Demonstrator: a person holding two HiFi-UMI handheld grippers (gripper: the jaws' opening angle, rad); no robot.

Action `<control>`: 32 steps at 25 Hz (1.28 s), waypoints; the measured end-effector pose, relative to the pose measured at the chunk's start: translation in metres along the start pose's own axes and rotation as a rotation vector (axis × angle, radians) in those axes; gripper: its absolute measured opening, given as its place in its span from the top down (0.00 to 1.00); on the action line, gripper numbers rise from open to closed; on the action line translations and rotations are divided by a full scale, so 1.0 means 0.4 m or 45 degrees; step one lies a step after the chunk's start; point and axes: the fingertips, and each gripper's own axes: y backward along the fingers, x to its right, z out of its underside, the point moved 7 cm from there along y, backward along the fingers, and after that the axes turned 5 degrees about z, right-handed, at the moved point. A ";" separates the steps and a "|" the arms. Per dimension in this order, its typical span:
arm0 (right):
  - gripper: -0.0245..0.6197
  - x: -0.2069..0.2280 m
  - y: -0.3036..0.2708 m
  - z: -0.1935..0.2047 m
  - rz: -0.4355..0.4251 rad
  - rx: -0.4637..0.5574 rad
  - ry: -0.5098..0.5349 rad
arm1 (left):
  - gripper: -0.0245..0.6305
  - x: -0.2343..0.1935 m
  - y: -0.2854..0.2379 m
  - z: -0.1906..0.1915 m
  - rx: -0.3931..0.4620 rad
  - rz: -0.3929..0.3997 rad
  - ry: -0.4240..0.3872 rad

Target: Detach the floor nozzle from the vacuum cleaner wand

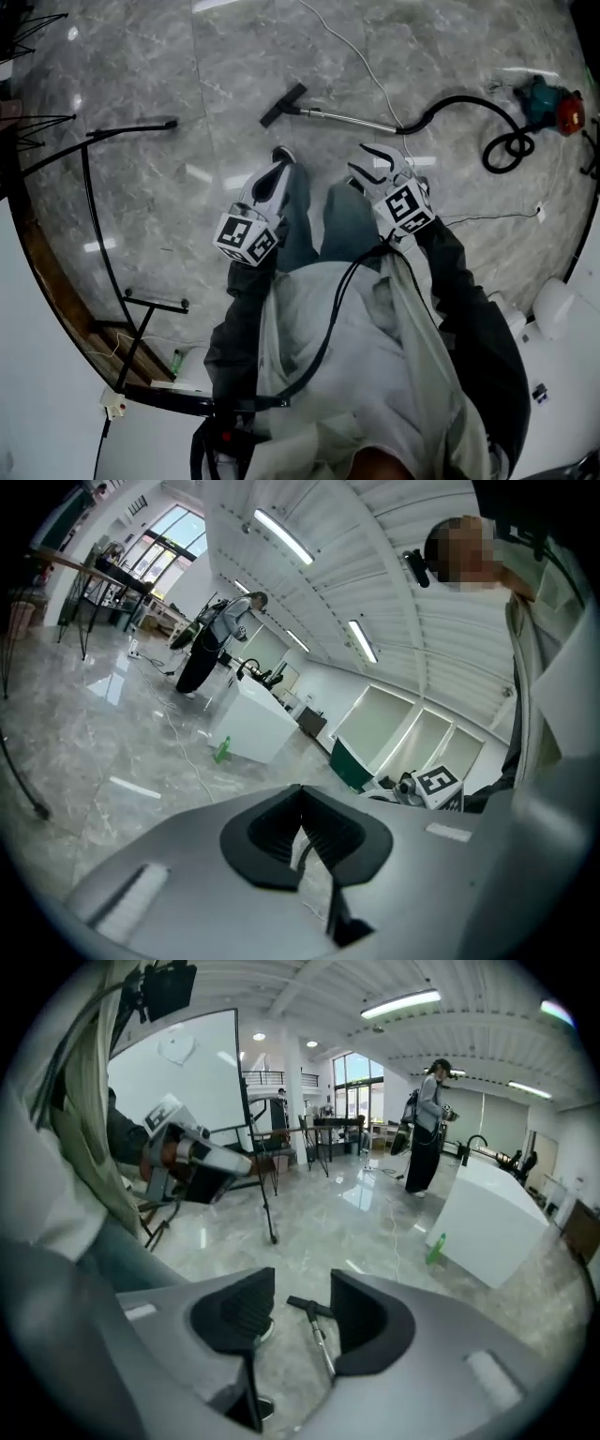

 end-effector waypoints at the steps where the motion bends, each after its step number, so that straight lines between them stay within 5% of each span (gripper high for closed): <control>1: 0.69 0.023 -0.073 0.030 0.020 -0.035 0.017 | 0.95 -0.049 -0.023 0.012 -0.001 -0.025 0.005; 4: 0.69 0.075 -0.323 0.190 0.051 -0.158 0.023 | 0.95 -0.187 -0.086 0.091 0.011 -0.098 0.073; 9: 0.69 0.108 -0.753 0.591 -0.005 -0.424 0.092 | 0.95 -0.450 -0.151 0.316 0.056 -0.217 0.238; 15: 0.68 0.049 -1.036 0.930 -0.059 -0.583 0.272 | 0.95 -0.638 -0.083 0.552 0.072 -0.373 0.335; 18: 0.68 0.056 -1.134 0.992 -0.032 -0.599 0.408 | 0.95 -0.681 -0.054 0.631 0.087 -0.429 0.379; 21: 0.65 0.040 -1.210 1.035 -0.128 -0.639 0.470 | 0.95 -0.716 -0.045 0.679 0.095 -0.452 0.412; 27: 0.61 0.036 -1.266 1.085 -0.263 -0.655 0.429 | 0.95 -0.725 -0.086 0.733 0.083 -0.370 0.465; 29: 0.75 0.043 -1.251 1.084 -0.287 -0.659 0.392 | 0.95 -0.715 -0.101 0.747 0.049 -0.325 0.484; 32: 0.76 0.055 -1.180 1.035 -0.387 -0.691 0.340 | 0.94 -0.681 -0.133 0.760 -0.014 -0.279 0.478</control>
